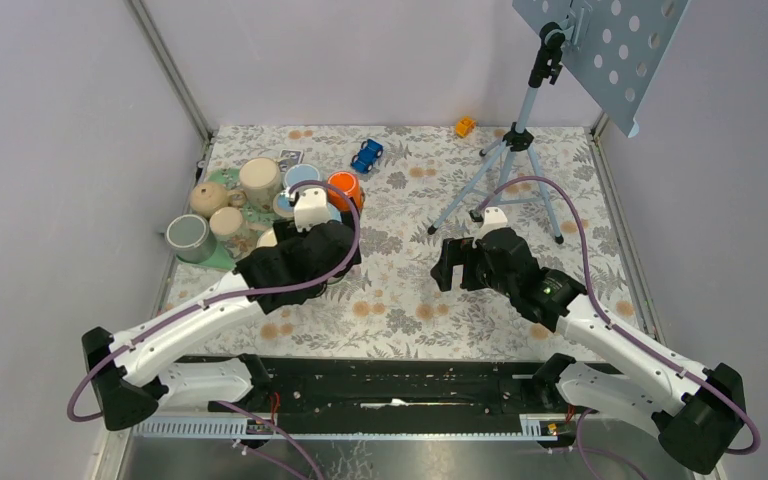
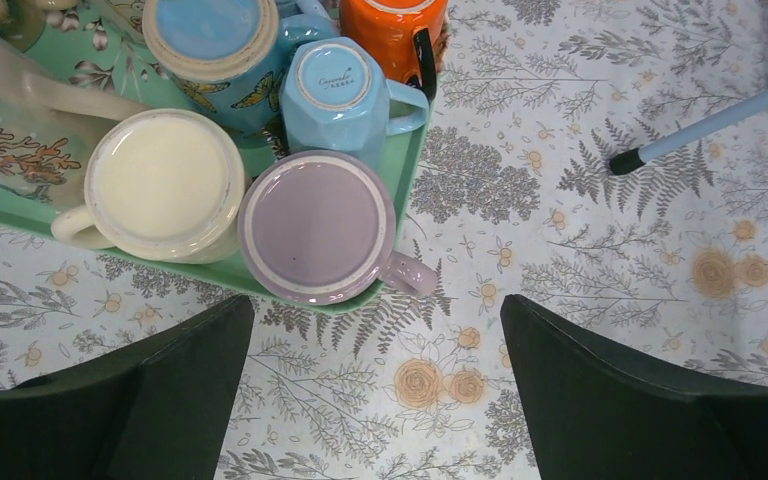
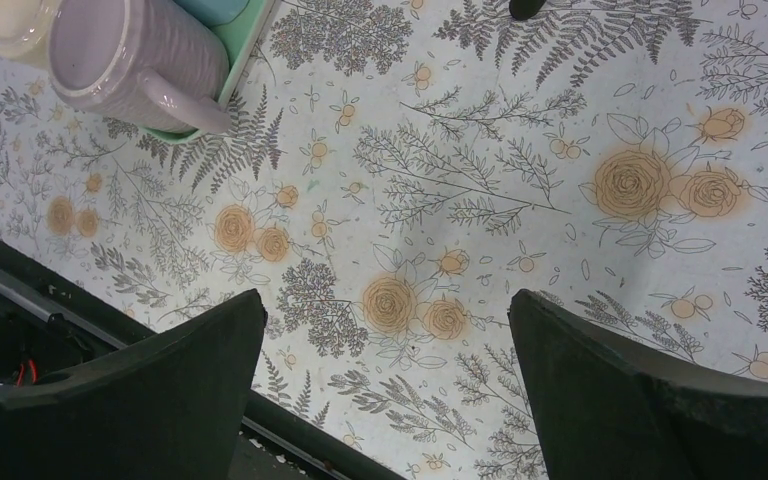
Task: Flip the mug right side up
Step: Turn over the cup on the tray.
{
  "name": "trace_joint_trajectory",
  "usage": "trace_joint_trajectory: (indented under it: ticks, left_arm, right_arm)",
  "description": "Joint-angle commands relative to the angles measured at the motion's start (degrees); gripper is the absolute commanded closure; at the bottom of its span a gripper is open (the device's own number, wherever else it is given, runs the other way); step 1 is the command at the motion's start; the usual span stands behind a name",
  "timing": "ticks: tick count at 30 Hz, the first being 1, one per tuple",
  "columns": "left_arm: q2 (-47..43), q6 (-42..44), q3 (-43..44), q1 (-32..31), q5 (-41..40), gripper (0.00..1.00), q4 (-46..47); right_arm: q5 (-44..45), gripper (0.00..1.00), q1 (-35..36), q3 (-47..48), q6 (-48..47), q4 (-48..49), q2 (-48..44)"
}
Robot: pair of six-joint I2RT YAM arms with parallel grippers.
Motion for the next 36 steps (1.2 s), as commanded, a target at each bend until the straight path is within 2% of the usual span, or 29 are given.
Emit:
trace_joint_trajectory:
  ticks: [1,7,20,36]
  left_arm:
    - [0.1,-1.0,3.3,0.4,-1.8,0.01,-2.4]
    - [-3.6,1.1,2.4,0.6,-0.7,0.01,-2.3]
    - [-12.4,5.2,-0.3,3.1,6.1,0.01,-0.3]
    - [-17.2,6.4,2.5,4.5,13.5,0.01,-2.0]
  right_arm:
    - [2.1,0.00,0.5,2.7,-1.1,1.8,-0.7]
    - [3.1,0.00,0.5,2.4,-1.1,4.3,-0.4]
    - [-6.2,0.00,1.5,6.3,-3.4,10.1,8.8]
    - [-12.6,0.00,7.1,20.6,-14.5,14.6,30.8]
